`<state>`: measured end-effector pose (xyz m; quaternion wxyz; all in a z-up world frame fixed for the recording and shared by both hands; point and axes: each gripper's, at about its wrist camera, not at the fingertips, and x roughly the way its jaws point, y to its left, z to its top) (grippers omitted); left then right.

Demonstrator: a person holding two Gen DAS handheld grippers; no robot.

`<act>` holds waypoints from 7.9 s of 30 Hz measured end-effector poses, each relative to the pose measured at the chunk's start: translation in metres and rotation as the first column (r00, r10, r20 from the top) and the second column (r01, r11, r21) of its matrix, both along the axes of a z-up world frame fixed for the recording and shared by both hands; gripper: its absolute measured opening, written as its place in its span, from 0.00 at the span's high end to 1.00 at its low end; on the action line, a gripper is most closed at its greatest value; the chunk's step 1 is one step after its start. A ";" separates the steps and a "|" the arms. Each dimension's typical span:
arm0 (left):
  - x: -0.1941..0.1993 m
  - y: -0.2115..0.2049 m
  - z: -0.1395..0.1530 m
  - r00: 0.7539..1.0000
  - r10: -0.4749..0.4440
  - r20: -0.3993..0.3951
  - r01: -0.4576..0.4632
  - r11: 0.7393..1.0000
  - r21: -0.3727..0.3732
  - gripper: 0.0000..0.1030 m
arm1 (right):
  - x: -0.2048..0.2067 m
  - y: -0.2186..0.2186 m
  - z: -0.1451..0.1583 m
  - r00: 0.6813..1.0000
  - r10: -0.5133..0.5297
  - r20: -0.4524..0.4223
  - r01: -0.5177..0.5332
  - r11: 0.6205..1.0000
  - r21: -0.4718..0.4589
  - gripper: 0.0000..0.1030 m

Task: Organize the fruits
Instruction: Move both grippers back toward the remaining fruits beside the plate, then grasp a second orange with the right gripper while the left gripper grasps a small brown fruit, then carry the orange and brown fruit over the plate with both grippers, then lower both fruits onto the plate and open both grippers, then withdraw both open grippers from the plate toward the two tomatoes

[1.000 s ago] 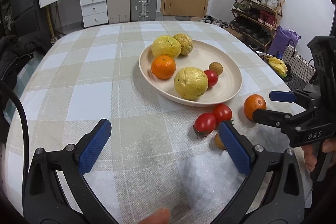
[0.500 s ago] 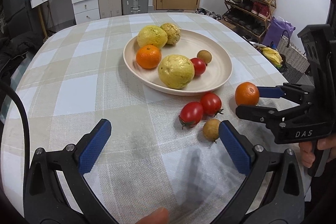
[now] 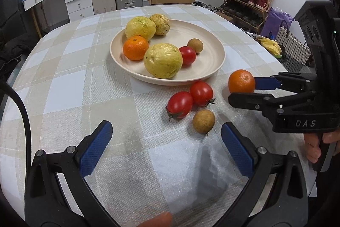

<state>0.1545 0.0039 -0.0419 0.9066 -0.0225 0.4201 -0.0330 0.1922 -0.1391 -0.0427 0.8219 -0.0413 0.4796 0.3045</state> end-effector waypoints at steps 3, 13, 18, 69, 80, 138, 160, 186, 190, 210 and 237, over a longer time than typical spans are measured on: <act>0.000 -0.004 0.000 1.000 -0.010 -0.002 0.010 1.000 0.010 0.01 | 0.000 -0.002 0.001 1.000 -0.007 0.004 0.007 1.000 -0.008 0.52; -0.003 -0.008 0.001 0.999 -0.036 -0.012 0.036 0.999 0.015 0.01 | 0.001 -0.008 0.009 0.999 -0.029 0.034 0.028 0.999 0.018 0.59; -0.005 -0.007 0.006 0.999 -0.052 0.003 0.052 0.999 -0.001 0.08 | 0.000 -0.014 0.018 0.999 -0.024 0.047 0.020 0.996 0.084 0.59; -0.002 -0.022 -0.005 0.991 -0.135 -0.021 0.132 0.984 -0.123 0.80 | 0.002 -0.023 0.026 0.997 -0.036 0.064 0.028 0.993 0.113 0.59; -0.010 -0.017 0.009 0.992 -0.117 0.037 0.121 0.985 -0.125 0.80 | -0.003 -0.026 0.034 0.995 -0.031 0.092 0.017 0.990 0.142 0.59; 0.063 0.051 0.026 0.988 0.113 0.109 -0.106 0.992 -0.074 0.80 | 0.034 0.001 0.040 0.992 -0.078 0.104 0.062 0.987 0.149 0.59; 0.084 0.039 0.010 0.993 0.096 0.074 -0.094 0.995 -0.027 0.80 | 0.057 0.018 0.019 0.993 -0.071 0.098 0.064 0.995 0.076 0.59; 0.041 0.043 0.027 0.982 0.128 0.140 -0.128 0.992 -0.007 0.22 | 0.035 0.002 0.031 0.983 -0.107 0.148 0.098 0.993 0.064 0.29; 0.021 0.047 0.034 0.978 0.131 0.163 -0.129 0.991 -0.024 0.05 | 0.028 -0.003 0.034 0.981 -0.117 0.155 0.106 0.991 0.080 0.09; -0.015 0.055 0.023 0.977 0.152 0.151 -0.149 0.988 -0.031 0.00 | 0.004 0.024 0.017 0.990 -0.025 0.138 0.028 0.999 -0.017 0.00; -0.008 0.056 0.017 0.980 0.163 0.112 -0.160 0.986 -0.035 0.00 | 0.009 0.054 -0.017 0.996 -0.028 0.082 0.044 0.980 -0.193 0.00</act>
